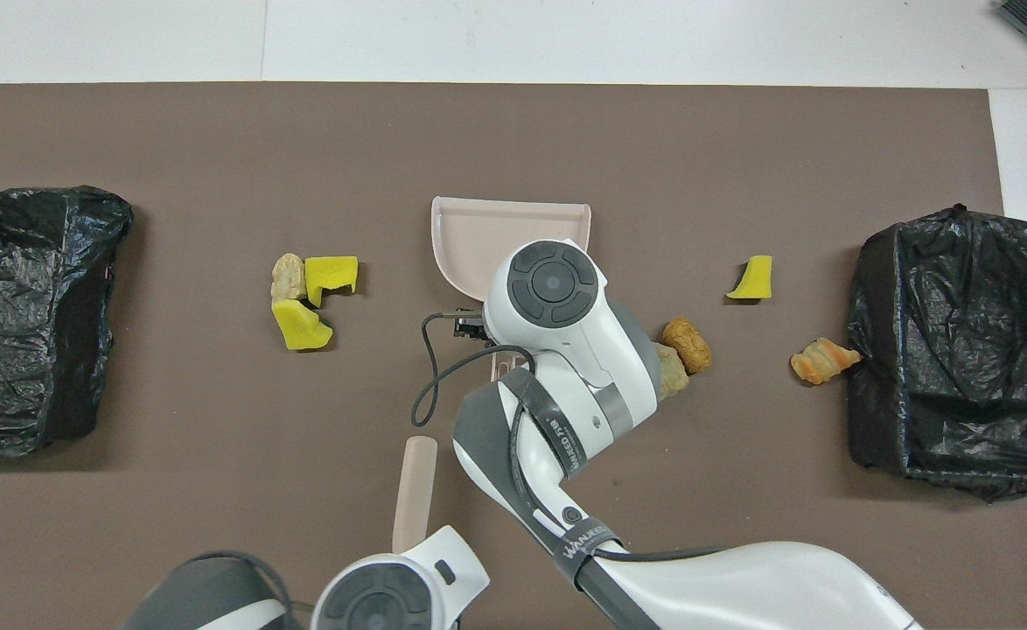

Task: Sweep and dump trash in bin
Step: 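Move the brush toward the sponge pile while the right gripper brings the dustpan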

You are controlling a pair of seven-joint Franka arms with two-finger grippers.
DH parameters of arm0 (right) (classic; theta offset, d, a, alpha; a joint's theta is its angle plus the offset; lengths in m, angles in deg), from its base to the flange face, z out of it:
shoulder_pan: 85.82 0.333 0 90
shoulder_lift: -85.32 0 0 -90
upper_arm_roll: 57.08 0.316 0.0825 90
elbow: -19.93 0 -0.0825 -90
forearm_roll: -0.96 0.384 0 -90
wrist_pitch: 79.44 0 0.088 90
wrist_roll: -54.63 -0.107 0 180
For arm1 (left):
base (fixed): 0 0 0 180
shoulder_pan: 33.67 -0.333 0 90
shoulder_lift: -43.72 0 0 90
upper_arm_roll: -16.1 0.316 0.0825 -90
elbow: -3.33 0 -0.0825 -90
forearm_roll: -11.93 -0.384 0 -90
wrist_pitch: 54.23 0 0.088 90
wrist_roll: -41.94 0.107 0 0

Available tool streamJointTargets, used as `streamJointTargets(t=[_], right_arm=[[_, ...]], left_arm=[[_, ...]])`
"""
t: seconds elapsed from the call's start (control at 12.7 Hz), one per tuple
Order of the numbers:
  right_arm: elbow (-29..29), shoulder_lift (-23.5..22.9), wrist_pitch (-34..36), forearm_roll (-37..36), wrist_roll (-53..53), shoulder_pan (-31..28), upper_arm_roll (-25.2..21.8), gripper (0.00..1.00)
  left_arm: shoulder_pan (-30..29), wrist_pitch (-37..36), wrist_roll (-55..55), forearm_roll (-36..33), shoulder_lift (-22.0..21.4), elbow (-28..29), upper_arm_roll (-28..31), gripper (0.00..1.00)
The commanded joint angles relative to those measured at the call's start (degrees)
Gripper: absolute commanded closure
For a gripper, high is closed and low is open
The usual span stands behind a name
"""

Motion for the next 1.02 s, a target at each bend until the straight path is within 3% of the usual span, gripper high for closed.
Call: streamJointTargets(t=[0.0,0.08,0.16,0.24,0.39,0.55,0.63,0.71,0.86,0.94], right_arm=[[-1.5,0.6,-0.2,1.1,-3.9,0.6,-0.3,0.15],[-1.5,0.6,0.1,1.1,-4.1,1.1,-0.3,0.20],[-1.5,0.7,0.2,1.1,-4.1,1.2,-0.3,0.30],[-1.5,0.8,0.3,1.1,-4.2,1.2,-0.3,0.31],[-2.3,1.1,0.8,1.1,-4.2,1.4,-0.3,0.38],[-2.1,1.1,1.9,0.4,-3.7,1.7,-0.3,0.45],[-2.1,1.1,2.1,0.3,-3.2,1.6,-0.3,0.67],[-1.7,1.1,3.3,0.1,-2.6,1.6,-0.3,0.96],[-1.5,1.6,4.5,0.0,-0.8,1.3,-0.3,1.00],[-1.6,2.7,4.8,0.3,-0.6,1.1,-0.3,1.00]], left_arm=[[-8.1,-8.1,7.3,1.0,-7.1,0.2,0.0,1.00],[-11.7,-10.4,10.8,1.0,-7.2,-1.6,0.7,1.00],[-16.0,-13.1,15.9,0.6,-6.8,-4.6,1.2,1.00],[-19.5,-12.9,18.5,0.4,-6.7,-5.6,1.2,1.00],[-26.1,-10.9,24.9,-3.1,-5.6,-7.3,1.2,1.00],[-34.4,-4.6,29.0,-3.3,-1.7,-9.9,1.2,1.00],[-36.5,-2.9,30.2,-3.4,1.2,-12.2,1.2,1.00],[-38.1,-2.5,30.3,-4.1,5.5,-16.2,1.3,1.00],[-39.2,-0.5,30.3,-5.7,12.5,-23.0,1.3,1.00],[-40.7,1.6,30.3,-5.8,13.7,-23.8,1.3,1.00]])
